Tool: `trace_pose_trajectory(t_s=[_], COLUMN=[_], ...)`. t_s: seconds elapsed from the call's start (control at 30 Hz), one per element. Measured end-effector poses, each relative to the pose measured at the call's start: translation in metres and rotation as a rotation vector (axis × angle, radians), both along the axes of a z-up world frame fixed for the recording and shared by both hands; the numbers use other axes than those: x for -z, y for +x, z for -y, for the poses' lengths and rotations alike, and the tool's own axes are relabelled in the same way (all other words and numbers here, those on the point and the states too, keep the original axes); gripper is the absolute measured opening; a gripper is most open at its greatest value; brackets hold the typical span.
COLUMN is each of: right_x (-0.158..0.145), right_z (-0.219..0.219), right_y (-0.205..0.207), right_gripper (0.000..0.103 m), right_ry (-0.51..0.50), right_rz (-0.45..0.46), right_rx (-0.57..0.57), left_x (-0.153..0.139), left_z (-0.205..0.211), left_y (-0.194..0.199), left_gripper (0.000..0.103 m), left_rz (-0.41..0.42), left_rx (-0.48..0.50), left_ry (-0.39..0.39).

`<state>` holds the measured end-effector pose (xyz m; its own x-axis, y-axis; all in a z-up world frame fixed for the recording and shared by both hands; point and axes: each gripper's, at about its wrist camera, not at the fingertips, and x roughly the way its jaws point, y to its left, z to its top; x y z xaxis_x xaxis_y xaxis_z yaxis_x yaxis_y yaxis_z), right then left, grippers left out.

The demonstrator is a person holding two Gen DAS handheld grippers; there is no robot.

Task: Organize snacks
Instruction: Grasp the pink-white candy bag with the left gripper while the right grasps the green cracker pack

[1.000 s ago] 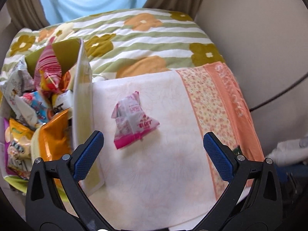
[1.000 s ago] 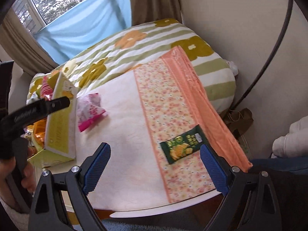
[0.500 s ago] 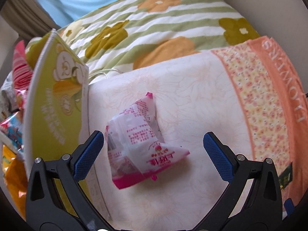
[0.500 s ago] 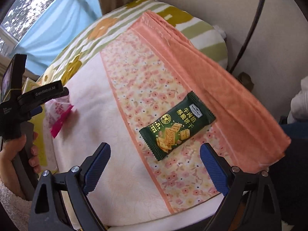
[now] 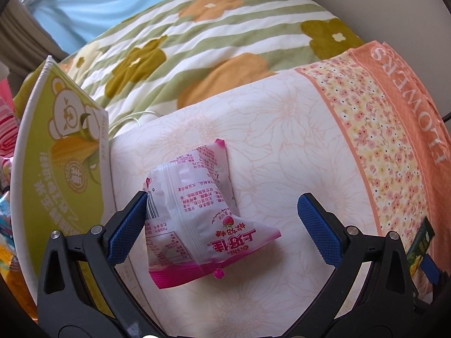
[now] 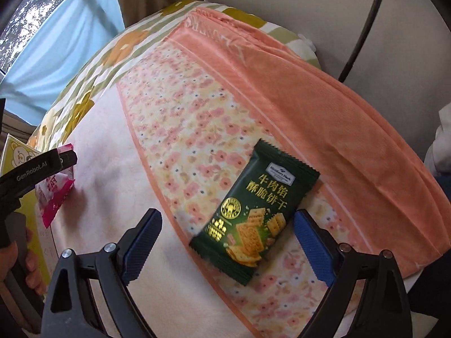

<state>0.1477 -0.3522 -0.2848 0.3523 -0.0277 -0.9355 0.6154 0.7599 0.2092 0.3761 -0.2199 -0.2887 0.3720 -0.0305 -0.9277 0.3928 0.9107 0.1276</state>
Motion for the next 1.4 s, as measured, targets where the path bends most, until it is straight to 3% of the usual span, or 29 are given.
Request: trace_pose_trajectory(t_s=[0.23,0.43,0.5,0.57,0.6,0.77,0.93,1.0,1.07,1.4], right_x=[0.001,0.003,0.003,0.002,0.002,0.001,-0.002,-0.004,-0.006,-0.015], right_z=[-0.016,-0.025,-0.023,-0.022,-0.021,-0.022,-0.019,-0.018,-0.019,-0.014], right_y=[0.009,0.01,0.008,0.005,0.004,0.004,0.0,0.004,0.006,0.009], right_gripper=[0.086,0.081,0.078,0.077,0.076,0.071,0.06,0.046,0.041,0.04], right_ry=[-0.094,-0.179,-0.178,-0.178,-0.183,-0.189,-0.198,-0.202,-0.203,-0.194], right_rz=[-0.021,-0.041,-0.036,-0.03,-0.029,-0.026,-0.025,-0.018,-0.012,0.034], right_rx=[-0.058,-0.114,-0.108,-0.112,-0.115,-0.113,-0.11,-0.119,-0.13,-0.158], left_x=[-0.018,0.003,0.012,0.023,0.027,0.023,0.02,0.018,0.017,-0.007], left_z=[-0.017,-0.017,-0.02,-0.026,-0.029,-0.025,-0.01,-0.002,0.004,0.006], left_y=[0.004,0.012,0.016,0.023,0.025,0.018,0.003,-0.006,-0.012,-0.037], left_gripper=[0.102,0.1,0.093,0.076,0.074,0.056,0.052,0.052,0.052,0.052], left_rz=[0.024,-0.028,-0.065,-0.122,-0.147,-0.133,-0.151,-0.156,-0.159,-0.131], left_rx=[-0.034,-0.051,-0.064,-0.093,-0.1,-0.053,0.023,0.055,0.077,0.097], left_ry=[-0.038,-0.002,-0.019,-0.052,-0.078,-0.093,-0.112,-0.118,-0.12,-0.143])
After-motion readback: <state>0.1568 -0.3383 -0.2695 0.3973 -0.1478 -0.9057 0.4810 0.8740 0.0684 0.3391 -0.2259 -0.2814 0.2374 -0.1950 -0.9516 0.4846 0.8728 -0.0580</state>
